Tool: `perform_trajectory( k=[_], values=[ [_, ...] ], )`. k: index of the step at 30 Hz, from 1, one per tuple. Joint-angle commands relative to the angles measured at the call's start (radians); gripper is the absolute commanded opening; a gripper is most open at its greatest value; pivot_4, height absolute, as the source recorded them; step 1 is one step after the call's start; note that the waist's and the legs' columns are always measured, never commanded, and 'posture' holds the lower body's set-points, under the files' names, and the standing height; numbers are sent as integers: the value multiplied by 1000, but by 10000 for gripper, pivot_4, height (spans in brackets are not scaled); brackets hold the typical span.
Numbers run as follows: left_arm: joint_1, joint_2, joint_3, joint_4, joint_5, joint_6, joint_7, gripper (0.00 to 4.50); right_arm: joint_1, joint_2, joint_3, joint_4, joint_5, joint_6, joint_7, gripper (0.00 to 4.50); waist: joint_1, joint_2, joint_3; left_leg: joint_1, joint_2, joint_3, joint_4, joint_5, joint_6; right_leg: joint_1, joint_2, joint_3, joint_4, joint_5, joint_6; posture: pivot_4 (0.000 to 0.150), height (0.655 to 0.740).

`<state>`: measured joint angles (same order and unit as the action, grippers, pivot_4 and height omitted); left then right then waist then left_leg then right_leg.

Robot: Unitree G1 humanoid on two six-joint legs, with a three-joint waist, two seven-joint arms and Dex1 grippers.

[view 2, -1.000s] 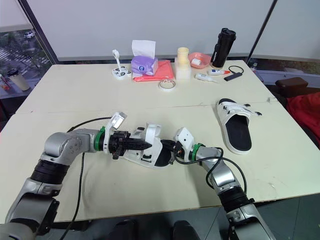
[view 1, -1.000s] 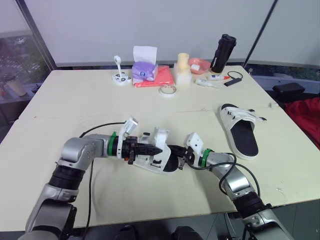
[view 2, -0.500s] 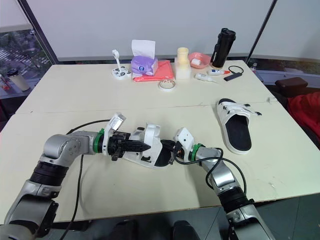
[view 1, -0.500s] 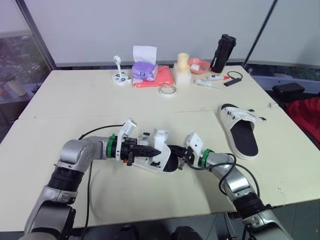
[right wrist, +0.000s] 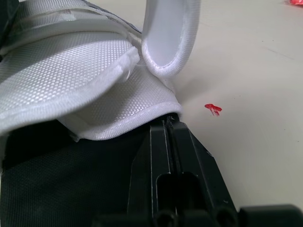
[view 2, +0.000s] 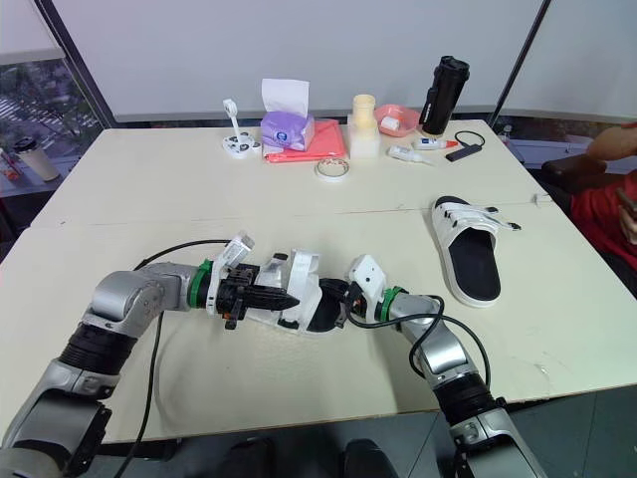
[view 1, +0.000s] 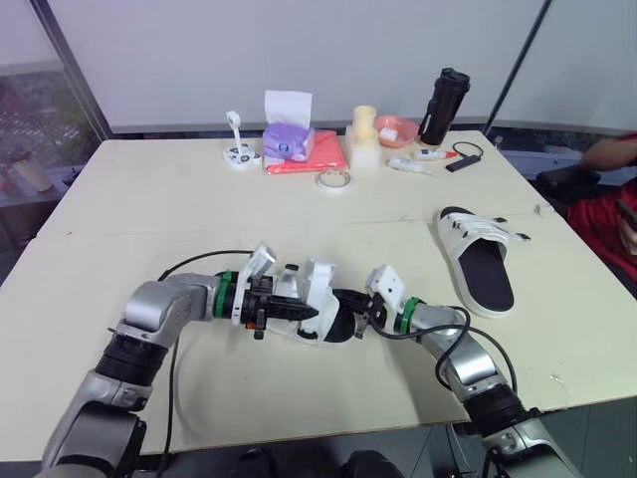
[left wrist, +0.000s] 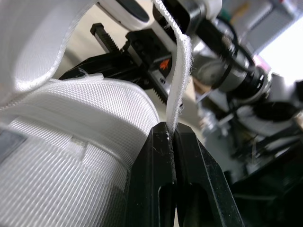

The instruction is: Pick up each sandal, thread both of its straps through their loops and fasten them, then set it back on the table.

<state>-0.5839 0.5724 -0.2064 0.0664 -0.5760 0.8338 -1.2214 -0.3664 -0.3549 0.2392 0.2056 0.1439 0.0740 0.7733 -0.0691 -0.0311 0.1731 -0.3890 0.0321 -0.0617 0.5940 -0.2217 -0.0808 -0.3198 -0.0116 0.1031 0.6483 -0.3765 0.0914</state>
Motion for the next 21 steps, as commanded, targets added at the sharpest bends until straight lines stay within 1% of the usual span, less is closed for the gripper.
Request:
perform_trajectory(
  k=[1, 5, 7, 11, 17, 19, 20, 21],
  values=[
    [7, 10, -11, -5, 46, -54, 3, 301, 78, -10, 61, 124, -75, 107, -10, 0, 0, 0, 0, 0, 0, 0, 0, 0, 0, 0, 0, 0, 0, 0, 0, 1500, 7400],
    [5, 29, -10, -40, 42, -72, -23, 301, 80, -9, 62, 125, -75, 106, -11, 0, 0, 0, 0, 0, 0, 0, 0, 0, 0, 0, 0, 1, 0, 0, 0, 1500, 7400],
    [17, 54, -31, -78, 53, -84, -50, 301, 80, -7, 63, 125, -75, 106, -11, 0, -1, 0, 0, 0, 0, 0, 0, 0, 0, 0, 0, 1, 0, 0, 0, 1500, 7400],
    [61, 101, -89, -135, 117, -151, -79, 301, 80, -3, 62, 130, -76, 104, -14, 0, -2, 0, 0, 0, 0, 0, 0, 0, 0, 0, 0, 1, 0, 0, 0, 1500, 7400],
    [62, 81, -79, -119, 134, -179, -52, 301, 84, 2, 64, 132, -75, 105, -19, 0, -2, 1, -1, 0, 1, 1, -1, 0, 0, 0, 0, 2, 0, 0, -1, 1500, 7400],
    [57, 73, -70, -111, 130, -174, -43, 5513, 83, 2, 63, 132, -75, 106, -20, 0, -2, 2, -2, 0, 1, 1, -1, 0, 0, 0, 0, 2, 0, 0, 0, 1500, 7400],
    [53, 70, -65, -109, 122, -164, -42, 10439, 83, 2, 62, 132, -74, 106, -20, 0, -1, 2, -2, 0, 1, 1, -1, 0, 0, 0, 0, 2, 0, 0, 0, 1500, 7400],
    [51, 69, -57, -110, 111, -155, -43, 13801, 83, 2, 62, 133, -74, 106, -21, 0, -1, 2, -2, 0, 1, 1, -1, 0, 0, 0, 0, 1, 0, 0, 0, 1500, 7400]
  ],
)
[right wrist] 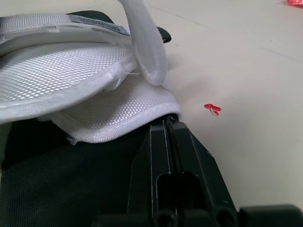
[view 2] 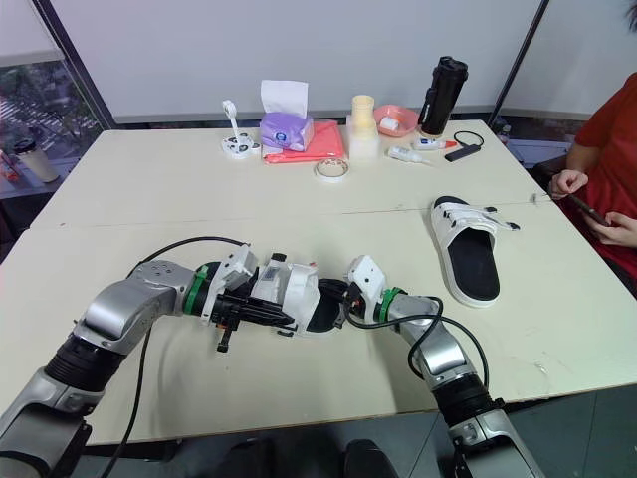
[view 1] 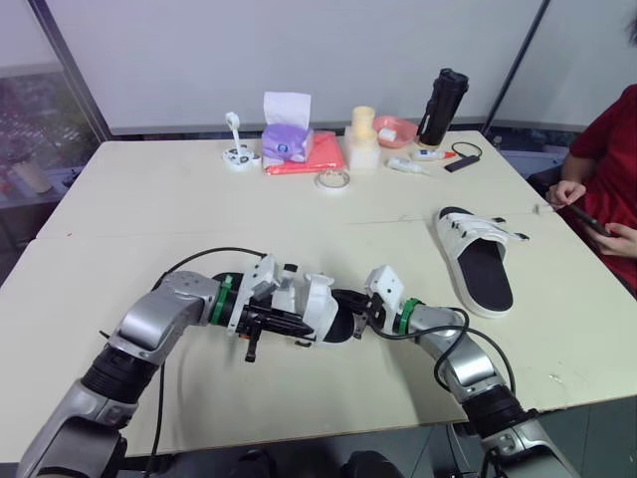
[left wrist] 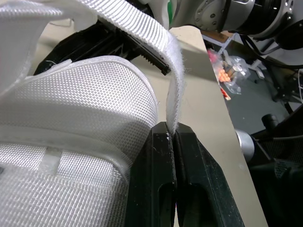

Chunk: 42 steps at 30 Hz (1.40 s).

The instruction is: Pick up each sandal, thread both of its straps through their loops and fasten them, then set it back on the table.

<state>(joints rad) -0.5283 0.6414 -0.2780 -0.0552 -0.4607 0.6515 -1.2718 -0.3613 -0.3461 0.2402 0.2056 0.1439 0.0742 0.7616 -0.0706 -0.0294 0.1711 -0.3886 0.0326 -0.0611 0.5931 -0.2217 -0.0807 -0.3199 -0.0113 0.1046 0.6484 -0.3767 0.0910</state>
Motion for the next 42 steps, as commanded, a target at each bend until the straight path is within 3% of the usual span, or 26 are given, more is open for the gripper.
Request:
perform_trajectory(
  k=[1, 6, 9, 15, 19, 28, 42],
  values=[
    [-7, -3, 26, 10, -20, 43, 10, 17827, 77, -7, 61, 134, -74, 105, -9, 0, 0, 0, 0, 0, 0, 0, 0, 0, 0, 0, 0, 0, 0, 0, 0, 1500, 7400],
    [-9, -7, 150, -61, -160, 192, 61, 42319, 77, -9, 59, 135, -74, 107, -10, 0, 0, 0, 0, 0, 0, 0, 0, 0, 0, 0, 0, 0, 1, 0, 0, 1500, 7400],
    [25, 11, 249, -131, -271, 306, 107, 42319, 81, -12, 58, 136, -73, 107, -8, 0, -1, 0, 0, 0, 0, 0, 0, 0, 0, 0, 0, 0, 1, 0, 0, 1500, 7400],
    [171, 92, 308, -258, -347, 383, 130, 42319, 80, -11, 63, 147, -74, 104, 2, 0, -1, 0, 0, 1, 0, 0, 0, 0, 0, 0, 0, 0, 1, 0, 0, 1500, 7400],
    [261, 135, 248, -300, -280, 310, 133, 42319, 70, -6, 66, 159, -77, 103, 8, 0, 1, 1, 0, 1, 0, -1, 0, 0, 0, -2, 0, 0, 0, 0, 0, 1500, 7400],
    [237, 71, 128, -196, -114, 129, 180, 42319, 66, -11, 63, 165, -79, 100, 16, 0, 0, -1, -2, 1, 0, 0, 0, 0, 0, -2, -2, 1, -1, -2, -4, 1500, 7400],
    [136, -7, 89, -89, -114, 120, 143, 42319, 92, -20, 54, 141, -76, 110, 7, 0, 16, -1, -6, 1, -1, 0, 0, 0, 1, -2, -3, 1, -1, -2, -6, 1500, 7400]
  ],
)
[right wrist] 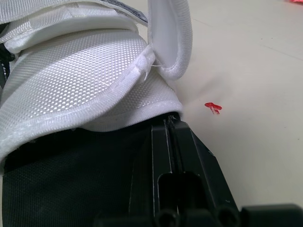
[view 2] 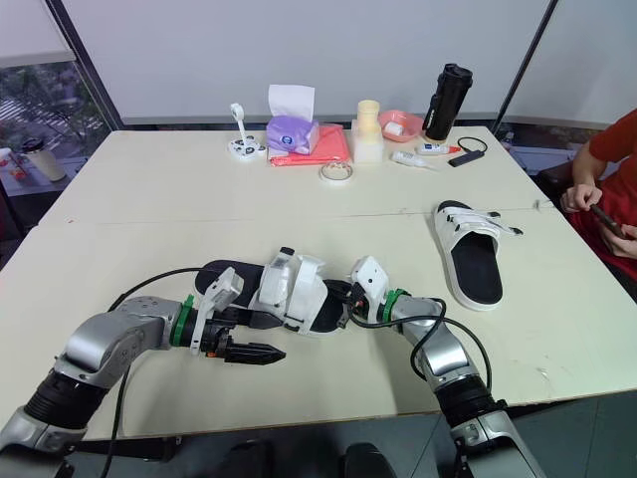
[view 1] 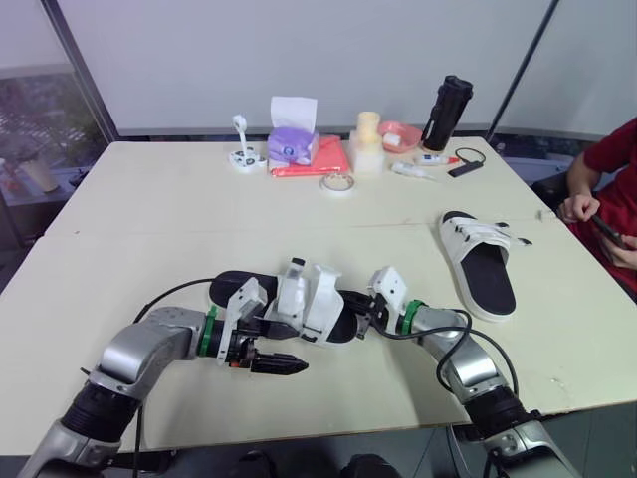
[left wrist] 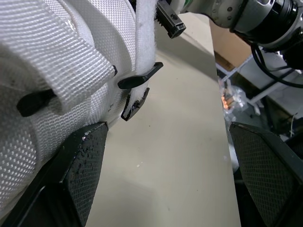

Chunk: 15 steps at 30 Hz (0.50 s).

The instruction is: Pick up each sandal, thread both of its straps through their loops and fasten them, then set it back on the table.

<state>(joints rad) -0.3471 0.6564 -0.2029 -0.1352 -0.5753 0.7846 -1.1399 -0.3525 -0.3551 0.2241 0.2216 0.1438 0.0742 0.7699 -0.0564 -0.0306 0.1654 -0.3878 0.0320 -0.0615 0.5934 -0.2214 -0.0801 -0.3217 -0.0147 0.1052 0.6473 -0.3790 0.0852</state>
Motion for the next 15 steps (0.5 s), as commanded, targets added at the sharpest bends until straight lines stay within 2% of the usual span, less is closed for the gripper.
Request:
perform_trajectory(
  k=[1, 4, 7, 9, 15],
  values=[
    [-51, -30, 19, -5, -5, -10, 16, 42319, 84, -11, 70, 124, -76, 111, -2, 0, 4, 0, 0, 0, 0, 0, 0, 0, 0, 0, 0, 0, 0, 0, -1, 1500, 7400],
    [-63, -50, 34, -12, -29, 16, 22, 42319, 90, -10, 70, 119, -76, 113, -4, 0, 12, -1, -2, 0, 0, 0, 0, 0, 1, 0, -1, 0, -1, 0, -1, 1500, 7400],
    [-64, -48, 35, -28, -43, 43, 10, 34550, 92, -8, 72, 116, -75, 114, -5, 0, 12, -1, -3, 0, 0, 0, 0, 1, 1, 0, -1, 0, -1, 0, -2, 1500, 7400],
    [-59, -33, 32, -43, -50, 63, -7, 24633, 91, -7, 72, 117, -75, 115, -6, 0, 11, -2, -4, -1, 0, 0, 0, 1, 1, 0, -1, 0, -1, 0, -2, 1500, 7400],
    [-58, -24, 40, -50, -62, 82, -3, 24633, 84, -2, 70, 127, -78, 114, -8, 0, 6, -2, -5, -2, 1, 1, -2, 1, 1, 0, 0, -1, 0, 1, 0, 1500, 7400]
  ],
)
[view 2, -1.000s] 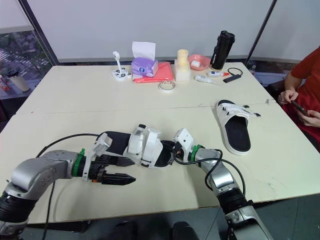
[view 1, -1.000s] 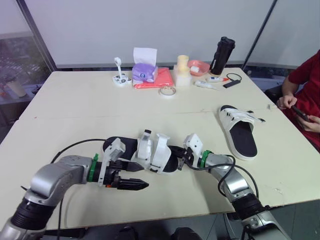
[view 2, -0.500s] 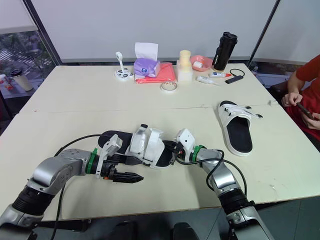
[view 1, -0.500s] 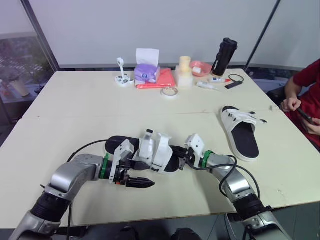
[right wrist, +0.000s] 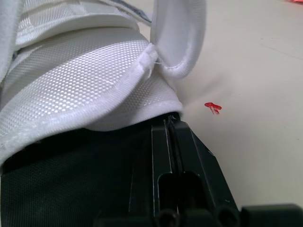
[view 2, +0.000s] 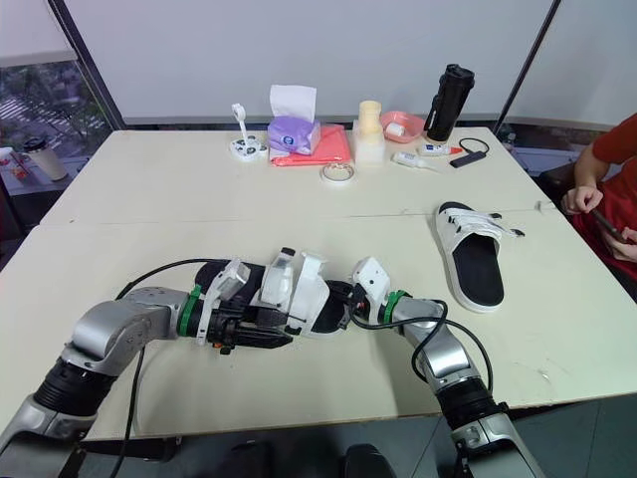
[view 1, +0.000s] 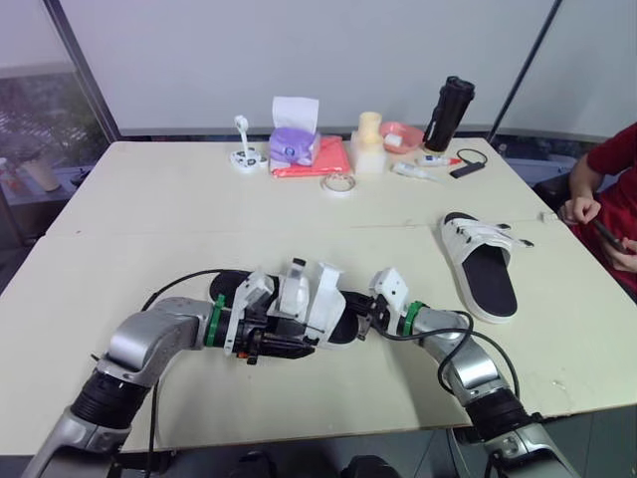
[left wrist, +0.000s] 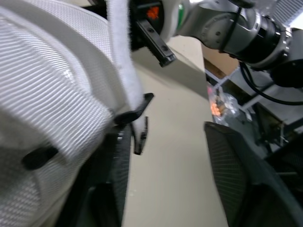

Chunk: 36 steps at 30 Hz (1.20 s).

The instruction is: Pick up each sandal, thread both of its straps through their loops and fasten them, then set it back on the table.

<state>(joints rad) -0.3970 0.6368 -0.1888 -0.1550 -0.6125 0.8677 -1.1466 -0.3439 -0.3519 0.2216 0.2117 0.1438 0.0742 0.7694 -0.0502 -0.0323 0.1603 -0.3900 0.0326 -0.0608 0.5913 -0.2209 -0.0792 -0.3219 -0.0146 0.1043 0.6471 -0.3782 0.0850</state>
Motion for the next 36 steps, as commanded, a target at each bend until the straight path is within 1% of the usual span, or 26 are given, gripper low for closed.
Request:
perform_trajectory(
  k=[1, 6, 7, 8, 10, 11, 14, 19, 22, 26, 32, 36],
  values=[
    [-10, -7, 23, -29, -23, -1, 6, 24633, 75, -4, 72, 137, -78, 114, -7, 0, 0, 0, 0, 0, 0, 0, 0, 0, 0, 0, 0, 0, 0, 0, 0, 1500, 7400],
    [-18, -28, 4, -11, -9, 5, 23, 24633, 73, -4, 73, 138, -77, 115, -8, 0, 0, 1, 0, 0, 0, 0, 0, 0, 0, 0, 0, 0, 0, 0, -1, 1500, 7400],
    [-17, -30, 1, -7, -8, 10, 27, 19273, 73, -4, 73, 138, -77, 116, -9, 0, 0, 1, 0, 0, 0, 0, 0, 0, 0, 0, 0, 0, 0, 0, -1, 1500, 7400],
    [-17, -32, -3, 0, -2, 10, 31, 15937, 72, -4, 72, 140, -78, 116, -9, 0, 0, 1, 0, 0, 0, 0, 0, 0, 0, 0, 0, 0, 0, 0, -1, 1500, 7400],
    [-15, -30, -9, 8, 3, 10, 28, 6680, 68, -2, 72, 145, -78, 115, -10, 0, 0, 0, 0, 0, 0, 0, 0, 0, 0, 0, 1, 0, 0, 0, 0, 1500, 7400],
    [-12, -28, -12, 8, 5, 12, 26, 686, 67, -1, 72, 147, -79, 114, -10, 0, -1, 0, 0, 0, 0, 0, 0, 0, 0, 0, 1, 0, 0, 0, 0, 1500, 7400],
    [0, -26, -18, 2, 5, 22, 28, 207, 64, 0, 72, 149, -80, 113, -10, 0, -4, 0, 0, 0, 0, 0, 0, 0, 0, 0, 1, 0, 0, 0, 0, 1500, 7400],
    [28, 9, -36, -36, -13, 49, 1, 207, 63, 3, 73, 153, -81, 111, -9, 0, -9, 1, 0, 0, 0, 0, 0, 0, 0, 0, 1, 0, 0, 1, 1, 1500, 7400],
    [68, 72, -51, -95, -31, 56, -62, 207, 56, 3, 73, 162, -81, 109, -6, 0, -15, 1, 1, 0, 0, 0, 0, 0, 0, 0, 1, 0, 0, 0, 1, 1500, 7400],
    [96, 110, -57, -154, -63, 66, -110, 207, 51, 3, 76, 173, -81, 102, -3, 0, -17, 2, 1, 0, 0, 0, 0, 0, 0, 0, 0, 0, 0, 0, -1, 1500, 7400],
    [96, 129, -45, -186, -102, 84, -128, 207, 45, 4, 79, 183, -84, 95, 4, 0, -19, 2, 1, 0, 0, 0, -1, 0, 0, -2, 0, 1, -1, -1, -3, 1500, 7400],
    [55, 102, 8, -168, -168, 126, -106, 207, 44, 6, 79, 185, -86, 94, 5, 0, -19, 2, 1, 0, 0, 0, -1, 0, 0, -3, 0, 0, -1, -1, -3, 1500, 7400]
  ],
)
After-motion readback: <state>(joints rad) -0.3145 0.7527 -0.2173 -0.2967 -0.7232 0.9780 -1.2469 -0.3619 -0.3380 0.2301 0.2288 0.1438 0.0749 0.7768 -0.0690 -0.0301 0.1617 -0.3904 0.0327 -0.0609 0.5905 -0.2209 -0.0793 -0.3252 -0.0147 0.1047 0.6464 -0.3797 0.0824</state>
